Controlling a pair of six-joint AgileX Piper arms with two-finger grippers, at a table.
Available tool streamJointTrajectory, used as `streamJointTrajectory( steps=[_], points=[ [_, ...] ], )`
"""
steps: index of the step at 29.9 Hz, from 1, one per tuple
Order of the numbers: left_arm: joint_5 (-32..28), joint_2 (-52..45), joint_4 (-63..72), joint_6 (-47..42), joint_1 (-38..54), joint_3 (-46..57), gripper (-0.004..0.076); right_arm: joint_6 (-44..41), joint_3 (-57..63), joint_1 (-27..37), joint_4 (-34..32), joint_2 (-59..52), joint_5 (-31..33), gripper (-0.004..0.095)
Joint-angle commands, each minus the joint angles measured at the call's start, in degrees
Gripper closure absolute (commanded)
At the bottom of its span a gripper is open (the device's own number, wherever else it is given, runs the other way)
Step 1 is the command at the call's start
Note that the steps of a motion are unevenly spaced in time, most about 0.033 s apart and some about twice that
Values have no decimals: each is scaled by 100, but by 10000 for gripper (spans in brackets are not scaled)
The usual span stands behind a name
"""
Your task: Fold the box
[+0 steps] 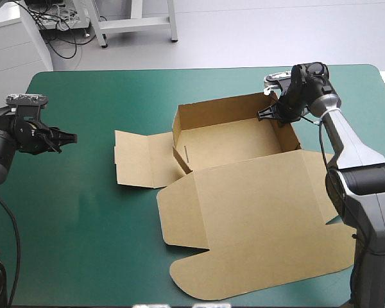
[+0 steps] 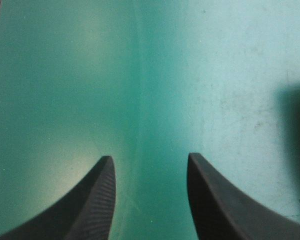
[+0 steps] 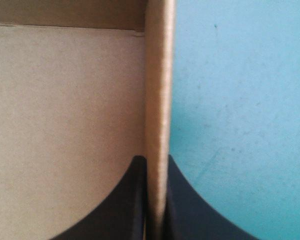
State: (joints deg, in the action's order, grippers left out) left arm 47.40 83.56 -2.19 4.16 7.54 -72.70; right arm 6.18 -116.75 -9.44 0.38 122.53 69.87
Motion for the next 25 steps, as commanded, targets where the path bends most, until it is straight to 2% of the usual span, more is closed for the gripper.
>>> streamJointTrajectory(
  steps=[1, 14, 20, 25],
  points=[
    [-253, -186, 46, 1, 21, -149, 398, 44, -163, 16, 17, -437, 159, 926],
    [-314, -40, 57, 42, 21, -149, 398, 124, -185, 424, 404, -1235, 159, 926],
    [-624, -26, 164, 56, 21, -149, 398, 380, -185, 979, 1225, -1828, 147, 926],
    [-752, 114, 547, 220, 21, -149, 398, 642, -185, 1474, 2161, -2159, 147, 926]
  ],
)
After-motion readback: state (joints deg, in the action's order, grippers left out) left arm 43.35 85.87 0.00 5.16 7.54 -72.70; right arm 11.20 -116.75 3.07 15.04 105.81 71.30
